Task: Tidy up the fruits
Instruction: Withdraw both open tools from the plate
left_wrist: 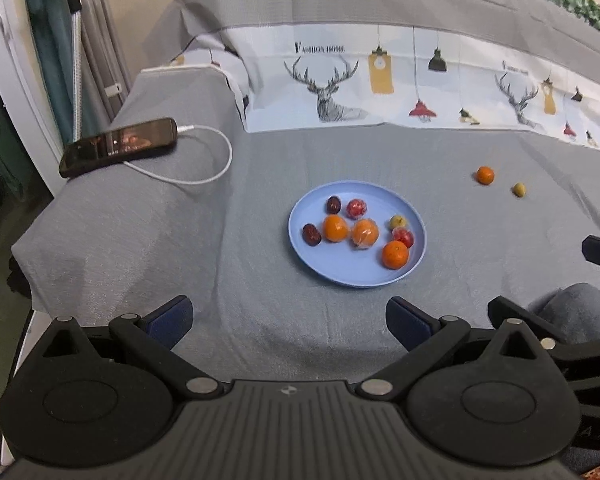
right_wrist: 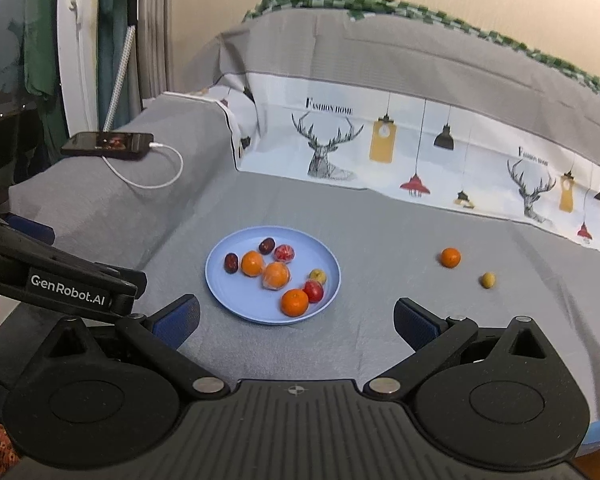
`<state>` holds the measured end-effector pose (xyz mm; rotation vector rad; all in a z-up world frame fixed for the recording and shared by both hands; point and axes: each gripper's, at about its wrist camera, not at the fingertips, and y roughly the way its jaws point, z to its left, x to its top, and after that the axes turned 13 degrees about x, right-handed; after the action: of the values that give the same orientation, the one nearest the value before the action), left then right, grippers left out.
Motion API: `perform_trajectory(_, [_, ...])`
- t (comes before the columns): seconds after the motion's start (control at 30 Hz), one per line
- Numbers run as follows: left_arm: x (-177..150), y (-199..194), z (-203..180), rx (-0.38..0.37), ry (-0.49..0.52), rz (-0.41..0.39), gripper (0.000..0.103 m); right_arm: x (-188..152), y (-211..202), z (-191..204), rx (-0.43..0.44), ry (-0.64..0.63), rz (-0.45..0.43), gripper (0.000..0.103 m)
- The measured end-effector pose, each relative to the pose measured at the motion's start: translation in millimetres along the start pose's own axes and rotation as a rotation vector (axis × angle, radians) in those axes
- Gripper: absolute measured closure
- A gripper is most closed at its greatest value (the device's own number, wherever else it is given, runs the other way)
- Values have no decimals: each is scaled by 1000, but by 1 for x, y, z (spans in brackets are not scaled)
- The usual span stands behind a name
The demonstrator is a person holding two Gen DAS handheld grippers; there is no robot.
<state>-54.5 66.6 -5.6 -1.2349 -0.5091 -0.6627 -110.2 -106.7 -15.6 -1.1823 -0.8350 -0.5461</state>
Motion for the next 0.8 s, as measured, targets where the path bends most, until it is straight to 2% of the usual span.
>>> perform_trajectory(0.1, [-1,-9,2,-2,-5,-13,0,-1,-9,3,4,-10,-19,1])
perform_trajectory(0.23, [-4,-15,1,61,13,-4,0,-2,-19,6,8,-24,-44,1])
perform_trajectory(0.37, [-5,-17,5,42,-2,10,0,-2,-26,8,4,-22,-64,1])
perform_trajectory(0.8, [-5,-25,1,58,16,-11,0,-5,-33,9,6,-19,-83,1])
